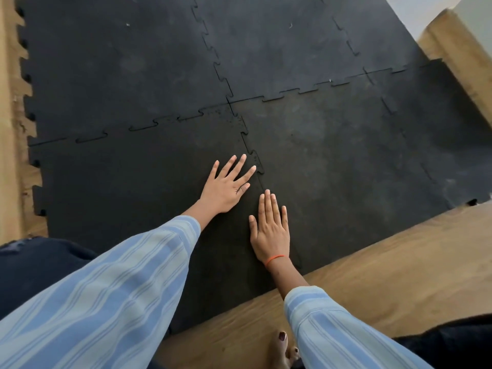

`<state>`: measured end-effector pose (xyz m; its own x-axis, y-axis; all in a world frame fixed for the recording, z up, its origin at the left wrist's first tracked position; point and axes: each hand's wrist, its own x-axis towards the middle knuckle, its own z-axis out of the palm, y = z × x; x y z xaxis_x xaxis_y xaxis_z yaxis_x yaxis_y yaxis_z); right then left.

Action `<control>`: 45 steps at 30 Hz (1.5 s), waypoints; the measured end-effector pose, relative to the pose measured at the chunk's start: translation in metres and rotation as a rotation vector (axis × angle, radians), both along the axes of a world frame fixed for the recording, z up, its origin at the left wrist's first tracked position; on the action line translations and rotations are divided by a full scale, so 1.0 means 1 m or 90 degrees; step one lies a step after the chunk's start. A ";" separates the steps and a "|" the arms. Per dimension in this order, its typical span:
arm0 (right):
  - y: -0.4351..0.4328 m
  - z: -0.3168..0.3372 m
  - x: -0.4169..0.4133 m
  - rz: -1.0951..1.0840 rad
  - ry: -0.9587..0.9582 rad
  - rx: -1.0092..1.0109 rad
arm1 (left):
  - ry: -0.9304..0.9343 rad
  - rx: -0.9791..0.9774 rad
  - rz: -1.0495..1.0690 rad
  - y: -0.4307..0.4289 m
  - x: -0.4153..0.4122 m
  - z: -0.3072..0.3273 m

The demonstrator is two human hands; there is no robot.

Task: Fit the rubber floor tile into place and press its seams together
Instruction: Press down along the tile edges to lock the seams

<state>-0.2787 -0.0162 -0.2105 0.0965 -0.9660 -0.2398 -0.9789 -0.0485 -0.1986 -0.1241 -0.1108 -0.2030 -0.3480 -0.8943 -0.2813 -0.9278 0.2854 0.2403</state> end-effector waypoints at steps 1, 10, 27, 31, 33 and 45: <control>-0.008 0.000 0.000 0.000 -0.005 -0.001 | -0.003 0.003 -0.020 -0.005 0.002 0.001; -0.034 -0.018 0.011 -0.061 0.022 -0.099 | 0.018 -0.024 -0.056 -0.045 0.007 -0.006; 0.013 -0.007 -0.006 -0.152 0.029 -0.075 | -0.029 -0.019 -0.077 -0.002 -0.006 -0.008; 0.020 -0.006 -0.002 -0.098 0.028 -0.065 | -0.009 -0.011 -0.009 -0.020 0.006 -0.008; 0.007 -0.006 0.007 -0.055 0.021 -0.064 | 0.003 0.012 0.087 -0.042 0.016 -0.007; -0.110 0.000 0.035 0.055 -0.025 0.005 | -0.028 0.102 0.085 -0.097 0.033 0.013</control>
